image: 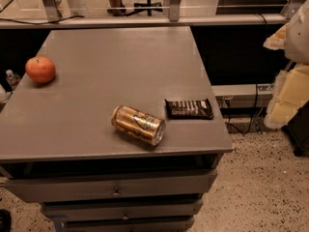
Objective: Place orange can upright
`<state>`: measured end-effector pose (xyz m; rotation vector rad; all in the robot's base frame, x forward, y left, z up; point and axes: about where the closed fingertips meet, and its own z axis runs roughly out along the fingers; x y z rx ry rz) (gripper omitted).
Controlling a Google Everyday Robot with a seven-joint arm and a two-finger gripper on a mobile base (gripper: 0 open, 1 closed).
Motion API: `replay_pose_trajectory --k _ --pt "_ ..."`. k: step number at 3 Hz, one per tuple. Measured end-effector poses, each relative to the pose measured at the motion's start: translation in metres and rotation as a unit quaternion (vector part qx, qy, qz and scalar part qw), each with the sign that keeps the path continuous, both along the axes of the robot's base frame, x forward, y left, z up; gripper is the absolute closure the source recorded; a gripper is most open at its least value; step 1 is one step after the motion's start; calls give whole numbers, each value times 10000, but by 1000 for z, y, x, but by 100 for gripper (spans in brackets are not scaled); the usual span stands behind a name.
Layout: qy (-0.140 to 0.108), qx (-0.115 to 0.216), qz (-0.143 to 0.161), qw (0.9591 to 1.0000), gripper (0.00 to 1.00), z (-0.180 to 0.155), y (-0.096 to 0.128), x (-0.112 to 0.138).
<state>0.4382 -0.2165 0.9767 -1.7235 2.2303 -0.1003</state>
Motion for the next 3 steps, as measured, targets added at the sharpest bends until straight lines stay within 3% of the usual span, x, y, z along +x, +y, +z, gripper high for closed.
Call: replay_pose_trajectory --k 1,2,3 --pt "0 0 0 10000 0 0 0 0" --pt "-17 242 -18 9997 0 1 6 3" --pt "-108 705 -36 9974 0 1 41 14"
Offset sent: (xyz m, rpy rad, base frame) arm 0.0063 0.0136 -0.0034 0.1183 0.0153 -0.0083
